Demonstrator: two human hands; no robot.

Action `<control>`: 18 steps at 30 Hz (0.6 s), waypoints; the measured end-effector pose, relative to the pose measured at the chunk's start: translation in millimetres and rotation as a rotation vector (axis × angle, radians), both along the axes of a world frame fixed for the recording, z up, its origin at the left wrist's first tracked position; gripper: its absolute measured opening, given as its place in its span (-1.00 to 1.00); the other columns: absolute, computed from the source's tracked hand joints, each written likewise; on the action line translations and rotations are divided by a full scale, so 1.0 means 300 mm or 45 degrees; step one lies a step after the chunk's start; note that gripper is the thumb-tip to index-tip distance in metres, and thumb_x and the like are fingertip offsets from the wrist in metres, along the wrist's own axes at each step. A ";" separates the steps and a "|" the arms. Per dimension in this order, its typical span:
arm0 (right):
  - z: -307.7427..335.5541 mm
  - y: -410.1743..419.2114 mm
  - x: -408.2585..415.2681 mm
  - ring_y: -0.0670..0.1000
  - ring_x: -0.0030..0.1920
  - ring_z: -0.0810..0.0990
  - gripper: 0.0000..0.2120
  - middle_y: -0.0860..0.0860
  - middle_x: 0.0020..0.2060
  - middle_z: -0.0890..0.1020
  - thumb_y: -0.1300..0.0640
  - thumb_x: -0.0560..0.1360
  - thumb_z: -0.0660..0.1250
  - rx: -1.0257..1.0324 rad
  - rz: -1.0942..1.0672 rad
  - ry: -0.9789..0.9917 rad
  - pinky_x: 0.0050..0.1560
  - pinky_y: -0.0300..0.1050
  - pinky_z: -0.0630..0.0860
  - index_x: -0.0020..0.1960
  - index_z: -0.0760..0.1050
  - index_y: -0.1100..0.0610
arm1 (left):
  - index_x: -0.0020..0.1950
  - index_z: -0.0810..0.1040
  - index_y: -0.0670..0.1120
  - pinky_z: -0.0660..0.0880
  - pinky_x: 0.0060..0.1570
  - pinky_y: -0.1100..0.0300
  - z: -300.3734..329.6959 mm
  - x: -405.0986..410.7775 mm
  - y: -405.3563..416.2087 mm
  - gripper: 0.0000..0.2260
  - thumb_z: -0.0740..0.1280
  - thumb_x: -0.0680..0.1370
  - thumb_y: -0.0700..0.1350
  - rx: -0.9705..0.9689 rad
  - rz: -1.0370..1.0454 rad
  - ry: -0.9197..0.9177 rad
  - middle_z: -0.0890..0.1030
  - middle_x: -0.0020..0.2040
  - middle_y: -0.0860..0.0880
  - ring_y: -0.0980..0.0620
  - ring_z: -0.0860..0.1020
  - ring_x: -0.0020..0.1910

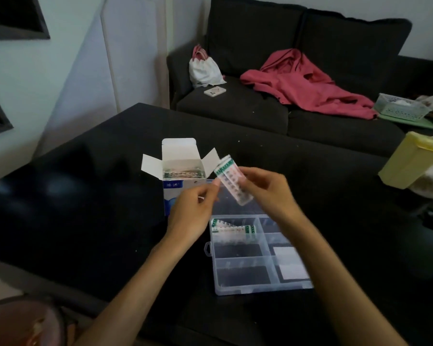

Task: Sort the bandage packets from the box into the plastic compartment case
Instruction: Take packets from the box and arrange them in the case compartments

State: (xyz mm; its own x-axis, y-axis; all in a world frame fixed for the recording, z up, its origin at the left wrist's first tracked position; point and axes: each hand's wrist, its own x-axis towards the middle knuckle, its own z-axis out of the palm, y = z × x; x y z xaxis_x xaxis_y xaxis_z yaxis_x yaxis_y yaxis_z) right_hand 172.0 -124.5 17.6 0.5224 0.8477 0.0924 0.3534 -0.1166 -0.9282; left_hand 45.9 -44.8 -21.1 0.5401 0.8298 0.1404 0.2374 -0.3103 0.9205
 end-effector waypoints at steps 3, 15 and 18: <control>-0.006 -0.040 0.062 -0.19 -0.07 0.56 -0.74 -0.11 -0.02 0.58 0.18 0.54 0.25 -0.248 0.204 -0.343 -0.19 -0.35 0.55 0.21 0.51 0.03 | 0.02 0.61 0.07 0.50 -0.16 0.28 -0.022 -0.058 0.027 -0.81 0.25 0.56 0.09 0.203 -0.017 0.214 0.61 -0.11 0.17 0.23 0.55 -0.13; -0.169 -0.039 0.037 -0.16 -0.02 0.52 -0.75 -0.05 0.03 0.64 0.19 0.53 0.29 -0.406 0.395 -0.767 -0.04 -0.44 0.40 0.18 0.57 0.02 | 0.18 0.51 0.17 0.44 -0.14 0.29 -0.018 -0.091 0.004 -0.77 0.30 0.53 0.11 0.536 -0.265 0.581 0.44 -0.09 0.19 0.23 0.41 -0.12; -0.162 -0.043 0.038 -0.09 -0.05 0.49 -0.76 -0.06 -0.05 0.65 0.14 0.54 0.29 -0.411 0.408 -0.892 0.01 -0.19 0.47 0.16 0.57 -0.06 | 0.27 0.43 0.17 0.36 -0.13 0.28 -0.022 -0.068 -0.009 -0.73 0.24 0.57 0.11 0.585 -0.318 0.689 0.37 -0.05 0.17 0.20 0.39 -0.01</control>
